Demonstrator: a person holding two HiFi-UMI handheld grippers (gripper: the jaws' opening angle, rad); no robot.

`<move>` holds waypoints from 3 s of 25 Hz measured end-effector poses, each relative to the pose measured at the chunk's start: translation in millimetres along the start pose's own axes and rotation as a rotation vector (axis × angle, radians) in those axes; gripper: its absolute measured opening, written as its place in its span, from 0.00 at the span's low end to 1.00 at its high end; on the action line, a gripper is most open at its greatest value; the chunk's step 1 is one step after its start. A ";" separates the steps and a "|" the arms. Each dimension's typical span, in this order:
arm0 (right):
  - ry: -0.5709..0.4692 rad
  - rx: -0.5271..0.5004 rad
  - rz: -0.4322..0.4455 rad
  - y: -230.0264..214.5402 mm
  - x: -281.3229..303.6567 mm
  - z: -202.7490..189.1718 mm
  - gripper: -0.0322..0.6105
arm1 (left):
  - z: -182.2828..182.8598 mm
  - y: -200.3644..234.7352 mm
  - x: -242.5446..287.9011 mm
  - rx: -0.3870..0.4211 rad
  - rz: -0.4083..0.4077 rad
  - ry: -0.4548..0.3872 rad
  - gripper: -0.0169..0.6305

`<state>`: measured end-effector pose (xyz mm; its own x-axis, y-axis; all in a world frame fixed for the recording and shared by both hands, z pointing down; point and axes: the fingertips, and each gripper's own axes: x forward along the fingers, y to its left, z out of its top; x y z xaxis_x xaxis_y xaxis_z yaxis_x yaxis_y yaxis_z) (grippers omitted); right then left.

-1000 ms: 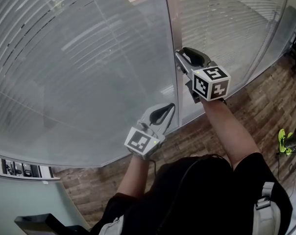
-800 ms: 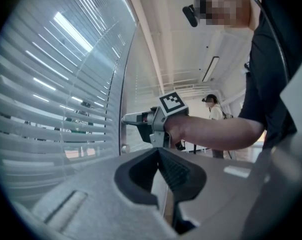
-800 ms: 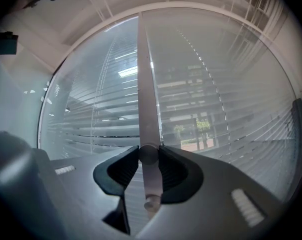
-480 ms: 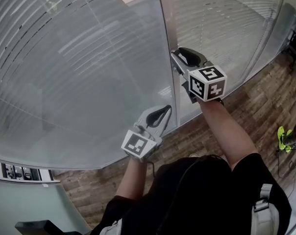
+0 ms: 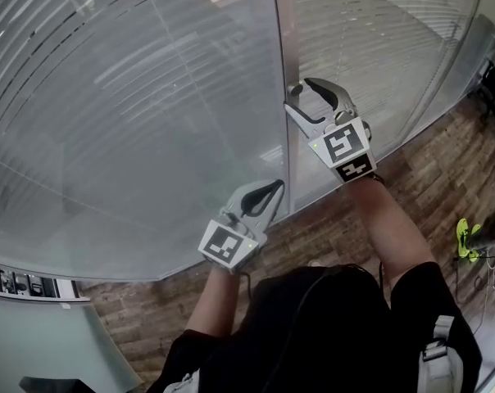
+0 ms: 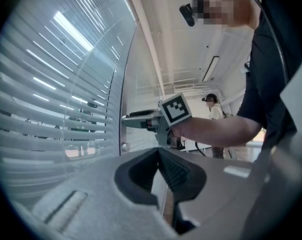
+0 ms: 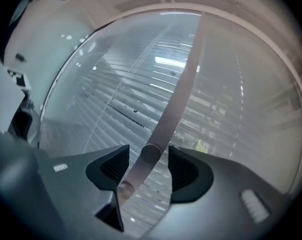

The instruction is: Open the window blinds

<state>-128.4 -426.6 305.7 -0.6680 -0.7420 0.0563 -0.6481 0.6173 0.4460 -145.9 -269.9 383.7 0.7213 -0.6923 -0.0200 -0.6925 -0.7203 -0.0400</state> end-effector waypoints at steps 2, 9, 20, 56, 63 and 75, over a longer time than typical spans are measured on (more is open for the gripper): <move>0.050 -0.237 -0.026 -0.6 -1.1 6.5 0.44 | -0.3 1.3 -0.3 -0.003 0.001 0.001 0.03; 0.159 -0.851 -0.039 11.2 4.5 -1.6 0.44 | -0.6 2.5 -0.3 -0.013 0.001 -0.006 0.03; 0.183 -0.916 -0.036 11.2 9.8 -7.4 0.32 | -0.4 3.6 3.0 -0.019 -0.006 -0.005 0.03; 0.118 -0.358 -0.029 3.2 7.7 -1.1 0.25 | -1.0 5.5 2.0 -0.020 0.003 -0.012 0.03; 0.079 -0.149 -0.047 -2.8 5.9 0.7 0.25 | 1.6 4.0 3.1 -0.017 -0.001 -0.018 0.03; -0.008 0.253 -0.047 -9.5 8.4 -10.3 0.25 | 0.5 6.9 1.8 -0.008 0.001 -0.035 0.03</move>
<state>-124.1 -441.4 311.1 -0.6374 -0.7698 0.0332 -0.7486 0.6289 0.2100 -149.4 -276.1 382.9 0.7208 -0.6909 -0.0552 -0.6929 -0.7203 -0.0323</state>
